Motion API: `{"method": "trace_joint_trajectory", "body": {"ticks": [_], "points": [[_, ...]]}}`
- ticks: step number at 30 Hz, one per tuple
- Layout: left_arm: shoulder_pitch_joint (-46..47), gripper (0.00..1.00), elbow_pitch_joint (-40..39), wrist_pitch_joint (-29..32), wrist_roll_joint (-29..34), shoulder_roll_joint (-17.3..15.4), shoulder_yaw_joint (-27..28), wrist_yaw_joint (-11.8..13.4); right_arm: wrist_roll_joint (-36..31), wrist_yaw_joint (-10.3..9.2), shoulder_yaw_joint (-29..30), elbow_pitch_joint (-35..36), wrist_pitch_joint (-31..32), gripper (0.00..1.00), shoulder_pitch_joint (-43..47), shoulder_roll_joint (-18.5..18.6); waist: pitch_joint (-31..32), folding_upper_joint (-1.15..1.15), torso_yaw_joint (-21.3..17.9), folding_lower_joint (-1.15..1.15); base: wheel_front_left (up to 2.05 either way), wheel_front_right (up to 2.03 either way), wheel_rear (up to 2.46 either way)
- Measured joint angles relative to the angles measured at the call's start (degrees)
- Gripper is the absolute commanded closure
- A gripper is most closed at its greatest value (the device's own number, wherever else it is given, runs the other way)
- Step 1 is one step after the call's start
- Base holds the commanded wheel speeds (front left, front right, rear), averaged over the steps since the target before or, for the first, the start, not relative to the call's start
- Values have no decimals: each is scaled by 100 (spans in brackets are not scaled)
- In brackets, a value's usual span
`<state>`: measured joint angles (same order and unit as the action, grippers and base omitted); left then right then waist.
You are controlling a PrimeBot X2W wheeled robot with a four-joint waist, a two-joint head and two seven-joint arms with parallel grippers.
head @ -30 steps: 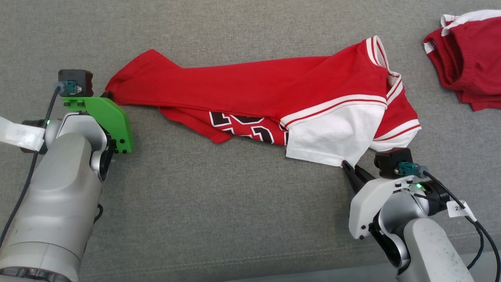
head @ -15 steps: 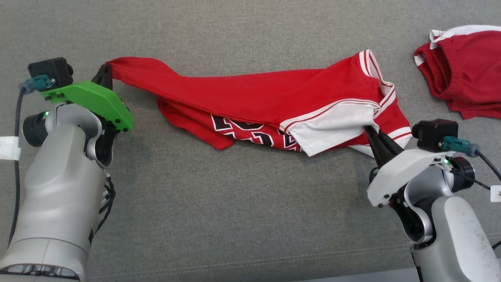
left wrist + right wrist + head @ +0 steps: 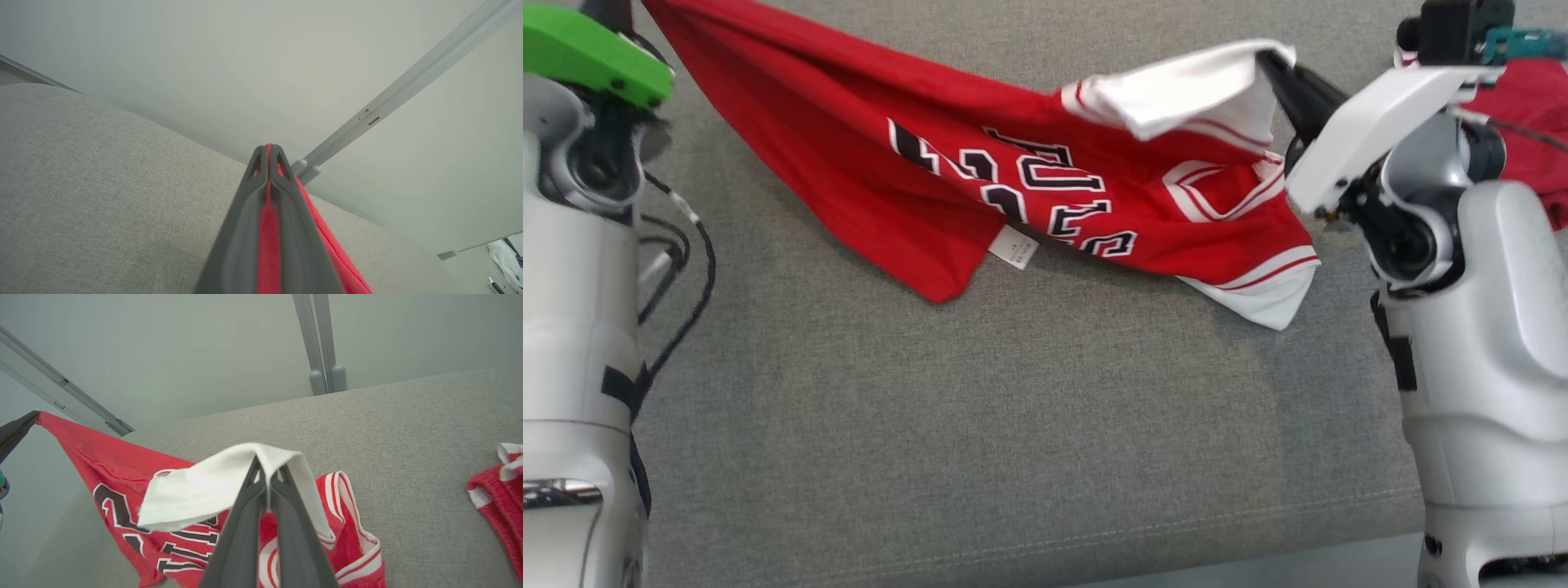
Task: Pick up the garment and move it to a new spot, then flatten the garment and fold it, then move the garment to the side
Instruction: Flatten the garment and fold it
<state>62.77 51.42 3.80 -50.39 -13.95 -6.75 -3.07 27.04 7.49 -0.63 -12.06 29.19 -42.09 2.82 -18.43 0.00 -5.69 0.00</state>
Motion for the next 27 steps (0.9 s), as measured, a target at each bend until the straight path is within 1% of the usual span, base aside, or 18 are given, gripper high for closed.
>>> {"method": "trace_joint_trajectory", "body": {"ticks": [1,4,7,9,12,16,18,19,22,24,27], "points": [[135,100,-100,29,-38,-27,58,60,48,0,81,-152,-4,100,-243,1,-59,0,-11,0,0,0,0],[554,100,-364,172,-160,-80,185,224,-197,0,223,-577,-134,100,-972,2,-252,0,-38,0,0,0,0],[936,100,-660,275,-205,-140,250,315,-435,0,322,-985,-385,100,-1684,8,-463,0,-59,0,0,0,0],[1181,100,-847,324,-291,-157,305,382,-637,0,301,-1230,-619,100,-2109,35,-599,0,-73,0,0,0,0],[1579,100,-1098,309,-250,-231,319,475,-825,0,285,-1603,-994,100,-2745,74,-791,0,-91,-1,0,0,0],[2073,100,-1313,137,-242,-241,375,558,-1215,2,320,-2106,-1624,100,-3518,148,-1000,0,-103,-1,0,0,0],[2299,100,-1393,-1,-192,-209,375,565,-1406,2,481,-2359,-1922,100,-3888,155,-1076,0,-94,-1,0,0,0],[2299,100,-1393,-1,-192,-209,375,565,-1406,2,481,-2359,-1922,100,-3888,155,-1076,0,-94,-1,0,0,0],[2601,100,-1481,-225,-238,-77,453,536,-1701,2,716,-2691,-2423,100,-4397,141,-1127,0,-44,-1,0,0,0],[2732,100,-1512,-389,-293,-37,504,463,-1850,2,878,-2829,-2792,100,-4713,126,-1122,0,-10,-1,0,0,0],[2835,100,-1588,-669,-335,35,563,231,-2078,2,1023,-2964,-3378,100,-5143,92,-1076,0,11,-1,0,0,0]]}}
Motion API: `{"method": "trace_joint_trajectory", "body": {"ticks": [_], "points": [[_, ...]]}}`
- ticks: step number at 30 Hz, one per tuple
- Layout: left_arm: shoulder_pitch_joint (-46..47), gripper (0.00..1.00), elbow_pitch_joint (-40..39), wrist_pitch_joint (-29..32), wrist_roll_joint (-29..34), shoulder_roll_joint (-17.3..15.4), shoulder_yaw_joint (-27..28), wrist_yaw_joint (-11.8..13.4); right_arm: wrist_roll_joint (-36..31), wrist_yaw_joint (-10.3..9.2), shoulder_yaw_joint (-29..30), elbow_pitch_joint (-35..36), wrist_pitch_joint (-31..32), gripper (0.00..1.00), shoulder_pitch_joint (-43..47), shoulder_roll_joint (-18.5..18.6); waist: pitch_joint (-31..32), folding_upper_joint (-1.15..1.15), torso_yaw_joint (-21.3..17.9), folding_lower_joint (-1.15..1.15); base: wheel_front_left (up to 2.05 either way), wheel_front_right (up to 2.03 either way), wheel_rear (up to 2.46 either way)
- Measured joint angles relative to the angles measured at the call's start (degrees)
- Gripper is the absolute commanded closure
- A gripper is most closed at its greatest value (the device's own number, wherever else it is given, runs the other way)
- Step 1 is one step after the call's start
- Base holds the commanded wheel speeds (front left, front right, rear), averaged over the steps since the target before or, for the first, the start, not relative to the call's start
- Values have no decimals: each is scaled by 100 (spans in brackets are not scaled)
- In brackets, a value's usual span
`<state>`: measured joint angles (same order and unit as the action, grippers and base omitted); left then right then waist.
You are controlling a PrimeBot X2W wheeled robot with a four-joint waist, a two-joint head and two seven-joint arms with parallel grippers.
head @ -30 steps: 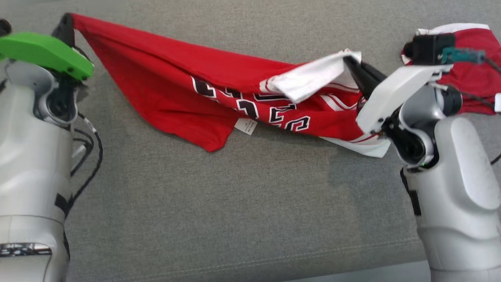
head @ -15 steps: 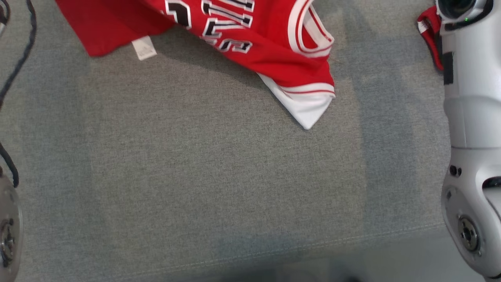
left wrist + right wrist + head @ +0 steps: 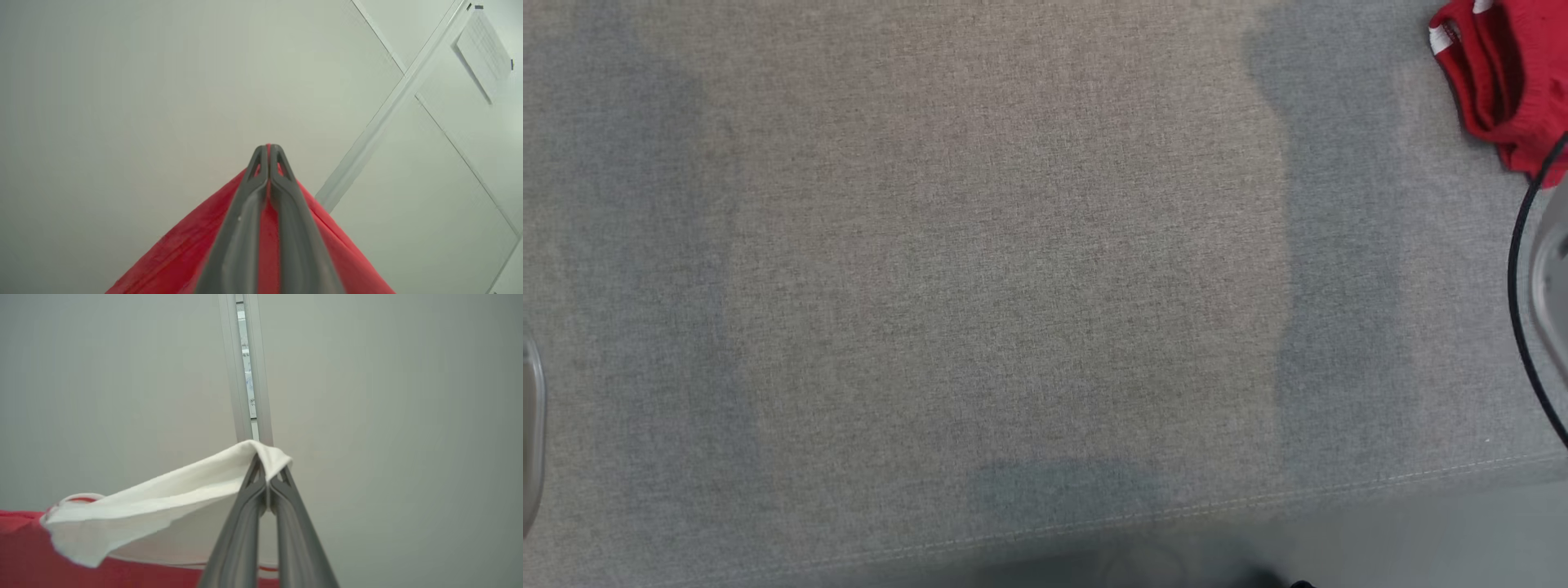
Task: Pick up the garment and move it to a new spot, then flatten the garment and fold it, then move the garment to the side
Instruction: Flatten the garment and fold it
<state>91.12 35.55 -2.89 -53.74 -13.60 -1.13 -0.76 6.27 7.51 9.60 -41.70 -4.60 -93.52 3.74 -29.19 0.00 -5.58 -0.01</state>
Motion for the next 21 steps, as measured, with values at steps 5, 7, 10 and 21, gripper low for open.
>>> {"method": "trace_joint_trajectory", "body": {"ticks": [5,7,10,21], "points": [[38,100,-188,-347,-163,58,115,-386,-233,0,56,-86,-769,100,-591,-25,30,0,17,1,0,0,0],[-5,100,-191,-360,-196,55,108,-450,-223,0,21,-194,-825,100,-693,-45,-14,0,21,1,0,0,0],[-303,100,-181,-249,-276,53,10,-531,-131,0,-130,-458,-827,100,-632,-47,-107,0,26,1,0,0,0],[-1836,100,-621,180,-369,-124,-245,-591,801,0,-1559,-70,-81,100,961,567,-299,0,59,1,0,0,0]]}}
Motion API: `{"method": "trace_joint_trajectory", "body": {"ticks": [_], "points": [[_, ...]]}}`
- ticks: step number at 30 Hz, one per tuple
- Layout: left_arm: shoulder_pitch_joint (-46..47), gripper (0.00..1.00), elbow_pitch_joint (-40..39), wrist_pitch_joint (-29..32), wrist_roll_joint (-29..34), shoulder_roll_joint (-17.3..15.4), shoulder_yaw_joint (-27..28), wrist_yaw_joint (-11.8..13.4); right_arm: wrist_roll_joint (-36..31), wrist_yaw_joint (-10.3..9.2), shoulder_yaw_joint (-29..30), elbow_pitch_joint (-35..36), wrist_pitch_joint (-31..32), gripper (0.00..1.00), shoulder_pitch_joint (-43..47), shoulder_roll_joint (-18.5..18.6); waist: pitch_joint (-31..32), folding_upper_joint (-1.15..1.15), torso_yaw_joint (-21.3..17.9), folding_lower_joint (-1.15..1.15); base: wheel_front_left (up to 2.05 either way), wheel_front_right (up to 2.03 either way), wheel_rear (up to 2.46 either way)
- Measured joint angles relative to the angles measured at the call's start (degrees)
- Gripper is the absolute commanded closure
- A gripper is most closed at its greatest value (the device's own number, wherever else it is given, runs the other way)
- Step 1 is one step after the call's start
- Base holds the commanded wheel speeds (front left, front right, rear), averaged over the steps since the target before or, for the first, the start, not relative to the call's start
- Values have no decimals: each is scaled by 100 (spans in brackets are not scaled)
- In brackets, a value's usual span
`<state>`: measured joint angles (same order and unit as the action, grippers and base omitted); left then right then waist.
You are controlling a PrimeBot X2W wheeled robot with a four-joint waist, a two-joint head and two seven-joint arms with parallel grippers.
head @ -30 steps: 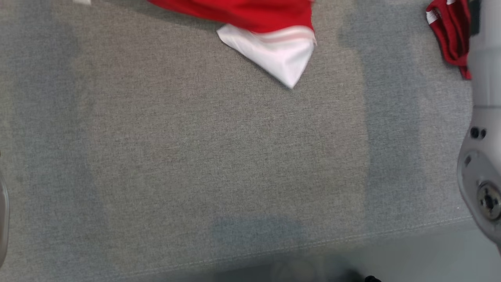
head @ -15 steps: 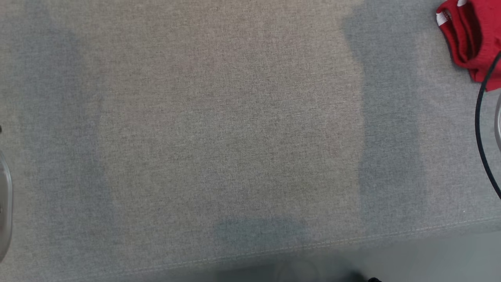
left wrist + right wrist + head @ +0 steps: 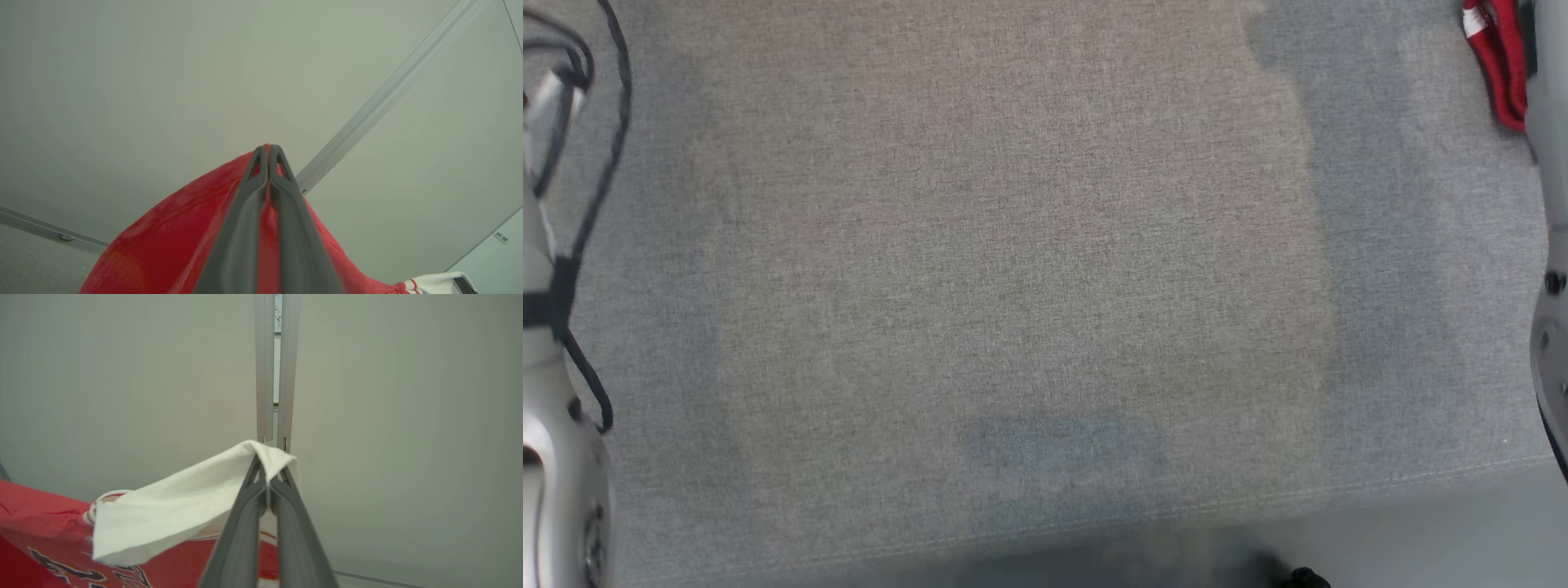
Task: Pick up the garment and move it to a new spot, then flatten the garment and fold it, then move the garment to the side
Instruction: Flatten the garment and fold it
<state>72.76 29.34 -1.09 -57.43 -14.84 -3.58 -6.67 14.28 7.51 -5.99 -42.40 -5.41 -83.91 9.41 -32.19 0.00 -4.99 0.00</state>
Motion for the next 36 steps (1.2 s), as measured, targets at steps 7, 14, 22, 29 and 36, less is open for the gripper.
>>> {"method": "trace_joint_trajectory", "body": {"ticks": [7,14,22,29,36], "points": [[-1298,100,-517,120,-137,-21,110,300,1042,0,-464,1338,1293,100,1667,599,286,0,34,0,0,0,0],[-2599,100,-887,256,-345,186,146,703,1278,0,-168,2541,2505,100,3136,990,773,0,78,0,0,0,0],[-3909,100,-1222,352,-624,468,260,1031,1133,1,297,3684,4058,100,4773,969,1403,0,190,1,0,0,0],[-5245,100,-1691,159,-1012,865,533,1296,1255,2,461,4456,4862,100,6078,962,1960,0,197,1,0,0,0],[-6290,100,-2018,-70,-937,1046,320,1438,1402,2,443,5148,5443,100,7531,1152,2454,0,164,1,0,0,0]]}}
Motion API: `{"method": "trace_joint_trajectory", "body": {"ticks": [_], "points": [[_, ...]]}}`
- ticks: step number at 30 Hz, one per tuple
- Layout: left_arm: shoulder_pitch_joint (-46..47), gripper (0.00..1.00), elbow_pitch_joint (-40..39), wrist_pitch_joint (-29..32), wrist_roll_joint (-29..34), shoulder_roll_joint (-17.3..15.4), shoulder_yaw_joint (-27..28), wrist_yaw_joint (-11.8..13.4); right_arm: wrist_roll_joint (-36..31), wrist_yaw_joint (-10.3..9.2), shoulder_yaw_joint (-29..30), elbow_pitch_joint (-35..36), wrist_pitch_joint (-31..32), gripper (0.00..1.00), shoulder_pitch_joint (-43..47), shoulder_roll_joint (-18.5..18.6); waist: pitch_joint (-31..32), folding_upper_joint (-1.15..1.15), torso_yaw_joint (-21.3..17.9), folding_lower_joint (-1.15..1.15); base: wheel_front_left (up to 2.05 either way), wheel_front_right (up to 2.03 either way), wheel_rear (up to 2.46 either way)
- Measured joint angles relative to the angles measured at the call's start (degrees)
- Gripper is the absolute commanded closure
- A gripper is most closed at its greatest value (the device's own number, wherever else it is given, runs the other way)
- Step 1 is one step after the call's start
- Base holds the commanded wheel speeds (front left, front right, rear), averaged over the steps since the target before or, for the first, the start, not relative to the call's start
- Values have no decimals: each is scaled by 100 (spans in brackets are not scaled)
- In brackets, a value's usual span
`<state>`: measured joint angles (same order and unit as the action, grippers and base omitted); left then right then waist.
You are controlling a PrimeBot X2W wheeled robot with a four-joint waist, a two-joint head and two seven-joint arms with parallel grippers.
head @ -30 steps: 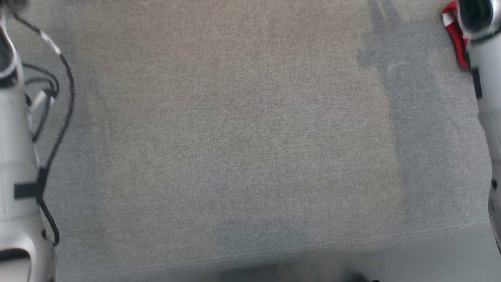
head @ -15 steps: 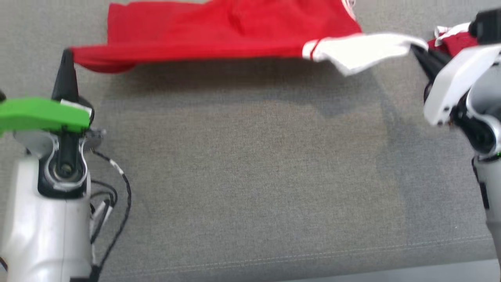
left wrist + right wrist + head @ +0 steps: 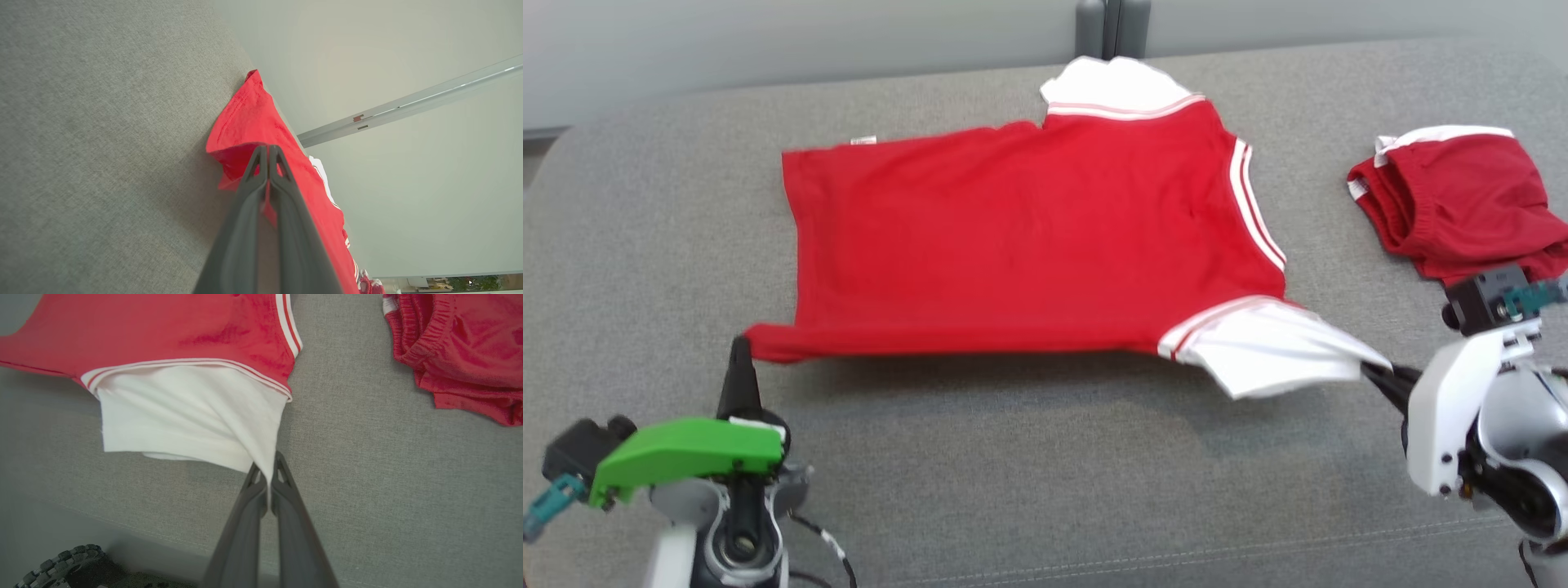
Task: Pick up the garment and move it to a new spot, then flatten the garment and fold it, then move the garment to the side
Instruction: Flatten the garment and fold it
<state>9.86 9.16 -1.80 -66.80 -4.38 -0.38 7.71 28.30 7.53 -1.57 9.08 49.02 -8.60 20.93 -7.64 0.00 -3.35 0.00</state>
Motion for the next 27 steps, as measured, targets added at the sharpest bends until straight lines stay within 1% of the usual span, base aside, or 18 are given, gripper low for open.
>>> {"method": "trace_joint_trajectory", "body": {"ticks": [4,5,9,14,16,20,23,25,27], "points": [[-435,100,-53,-80,474,-94,-298,167,32,0,267,186,86,100,487,-153,201,0,-13,0,0,0,0],[-524,100,-56,-85,636,-169,-385,209,32,0,334,222,92,100,589,-205,250,0,-14,0,0,0,0],[-789,100,0,-92,1344,-568,-770,413,26,0,500,305,207,100,977,-336,424,0,-5,0,0,0,0],[-994,100,49,194,2073,-1037,-1307,675,99,0,637,492,437,100,1386,-439,570,0,39,0,0,0,0],[-1043,100,51,302,2257,-1201,-1433,777,133,0,682,600,487,100,1498,-465,584,0,66,0,0,0,0],[-1043,100,-52,513,2711,-1454,-1681,1016,137,0,769,742,477,100,1513,-550,525,0,89,0,0,0,0],[-884,100,-170,637,2958,-1603,-1813,1154,133,0,771,765,426,100,1295,-659,444,0,118,0,0,0,0],[-787,100,-180,704,3049,-1653,-1867,1170,125,0,754,755,404,100,1204,-664,413,0,132,0,0,0,0],[-563,100,-152,905,3251,-1780,-2042,1183,103,-2,703,705,382,100,995,-668,350,0,164,0,0,0,0]]}}
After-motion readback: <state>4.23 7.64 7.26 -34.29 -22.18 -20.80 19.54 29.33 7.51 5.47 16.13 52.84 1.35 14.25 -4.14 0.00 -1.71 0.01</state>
